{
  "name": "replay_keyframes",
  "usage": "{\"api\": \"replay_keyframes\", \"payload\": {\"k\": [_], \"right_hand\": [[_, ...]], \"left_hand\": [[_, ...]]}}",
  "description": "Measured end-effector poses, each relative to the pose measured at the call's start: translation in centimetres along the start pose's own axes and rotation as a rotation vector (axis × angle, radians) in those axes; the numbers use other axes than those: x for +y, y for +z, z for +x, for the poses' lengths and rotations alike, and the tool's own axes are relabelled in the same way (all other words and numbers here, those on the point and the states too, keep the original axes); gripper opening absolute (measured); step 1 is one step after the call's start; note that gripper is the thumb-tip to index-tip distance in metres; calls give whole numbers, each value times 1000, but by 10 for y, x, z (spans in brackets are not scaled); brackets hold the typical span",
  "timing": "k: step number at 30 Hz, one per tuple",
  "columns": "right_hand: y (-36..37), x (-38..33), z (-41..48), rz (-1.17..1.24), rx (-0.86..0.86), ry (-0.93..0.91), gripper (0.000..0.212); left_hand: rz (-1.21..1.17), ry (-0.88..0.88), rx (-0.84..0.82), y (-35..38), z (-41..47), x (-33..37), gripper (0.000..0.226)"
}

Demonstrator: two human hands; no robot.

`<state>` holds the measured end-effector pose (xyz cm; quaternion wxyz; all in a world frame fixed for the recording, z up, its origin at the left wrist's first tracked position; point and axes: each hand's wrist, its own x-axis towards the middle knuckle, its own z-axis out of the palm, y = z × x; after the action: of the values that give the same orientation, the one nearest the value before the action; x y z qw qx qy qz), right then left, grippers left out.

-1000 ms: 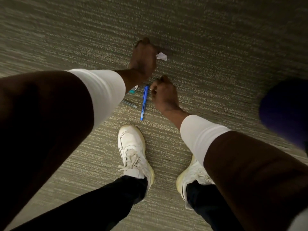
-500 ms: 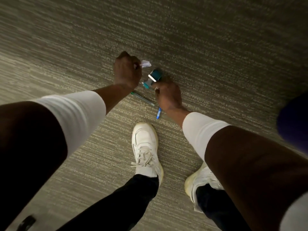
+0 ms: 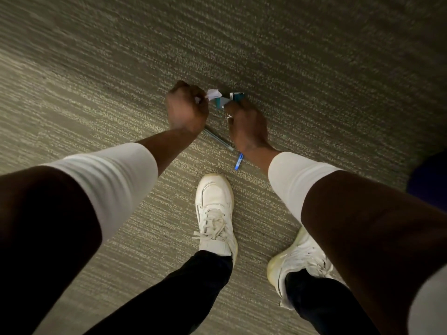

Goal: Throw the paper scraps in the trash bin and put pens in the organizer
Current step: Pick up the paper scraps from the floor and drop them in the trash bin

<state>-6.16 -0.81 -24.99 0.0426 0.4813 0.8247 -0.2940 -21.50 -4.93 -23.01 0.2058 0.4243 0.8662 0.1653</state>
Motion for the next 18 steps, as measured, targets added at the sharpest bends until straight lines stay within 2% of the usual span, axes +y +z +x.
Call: {"api": "replay_keyframes", "payload": {"k": [12,18], "right_hand": [[-13,-16,22,-127,67,-20,54],[-18,-26,32,-253,28,-96,49]], "left_hand": [[167,-50,-21,-21,0,-21,30],[118,-57,-27,-30,-21,-27,26]]}}
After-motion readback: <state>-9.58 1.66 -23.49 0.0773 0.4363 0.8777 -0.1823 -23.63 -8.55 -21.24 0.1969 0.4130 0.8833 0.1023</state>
